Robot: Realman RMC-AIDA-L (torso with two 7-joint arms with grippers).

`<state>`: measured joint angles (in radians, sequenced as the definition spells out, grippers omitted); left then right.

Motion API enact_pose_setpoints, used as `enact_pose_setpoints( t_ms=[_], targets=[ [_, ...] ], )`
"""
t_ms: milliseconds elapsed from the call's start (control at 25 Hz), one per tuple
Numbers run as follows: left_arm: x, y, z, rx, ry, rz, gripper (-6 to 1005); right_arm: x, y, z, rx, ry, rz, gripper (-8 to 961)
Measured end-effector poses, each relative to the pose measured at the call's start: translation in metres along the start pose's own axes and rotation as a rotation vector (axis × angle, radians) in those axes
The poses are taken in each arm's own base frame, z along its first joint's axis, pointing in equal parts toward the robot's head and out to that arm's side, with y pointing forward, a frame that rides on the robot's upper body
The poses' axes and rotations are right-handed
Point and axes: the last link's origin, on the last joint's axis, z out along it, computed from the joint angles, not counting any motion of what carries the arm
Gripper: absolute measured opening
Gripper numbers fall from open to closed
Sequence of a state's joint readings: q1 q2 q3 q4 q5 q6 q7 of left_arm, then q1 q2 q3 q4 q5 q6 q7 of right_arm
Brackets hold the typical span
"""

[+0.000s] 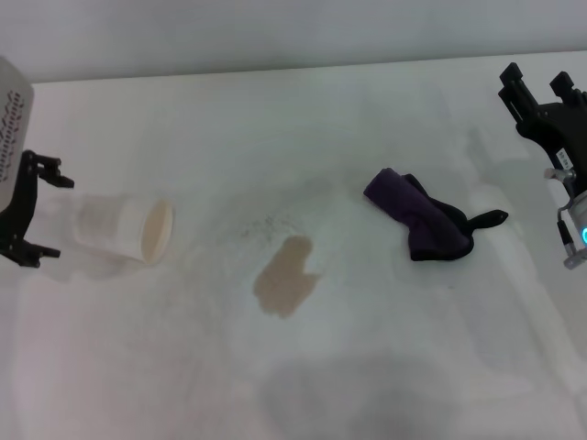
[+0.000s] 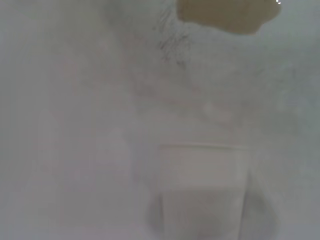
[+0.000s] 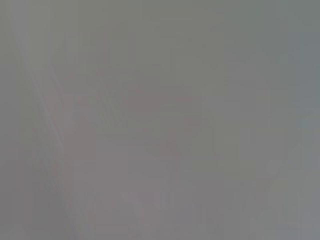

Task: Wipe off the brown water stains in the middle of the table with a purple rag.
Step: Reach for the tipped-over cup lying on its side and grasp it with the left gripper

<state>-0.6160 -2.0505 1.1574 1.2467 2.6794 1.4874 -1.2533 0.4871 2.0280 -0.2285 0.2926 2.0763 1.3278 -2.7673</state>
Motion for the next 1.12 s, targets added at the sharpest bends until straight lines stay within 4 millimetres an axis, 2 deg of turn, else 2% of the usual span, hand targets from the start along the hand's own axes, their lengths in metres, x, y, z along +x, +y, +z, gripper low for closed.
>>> enact_pose_setpoints(
  t_ms=[480,760,1120],
  targets=[
    [-0.006,-0.002,0.013,0.093,0.088,-0.047,868,0.0,0.002,0.002,-0.001,-0.001,0.007,855],
    [-0.006,0.003,0.031,0.115,0.19,-0.094,862,0.0,0.001,0.002,0.006,0.0,0.008,855],
    [-0.009,0.004,0.052,0.118,0.187,-0.136,855,0.003,-0.003,-0.001,0.02,0.014,0.007,854]
  ],
)
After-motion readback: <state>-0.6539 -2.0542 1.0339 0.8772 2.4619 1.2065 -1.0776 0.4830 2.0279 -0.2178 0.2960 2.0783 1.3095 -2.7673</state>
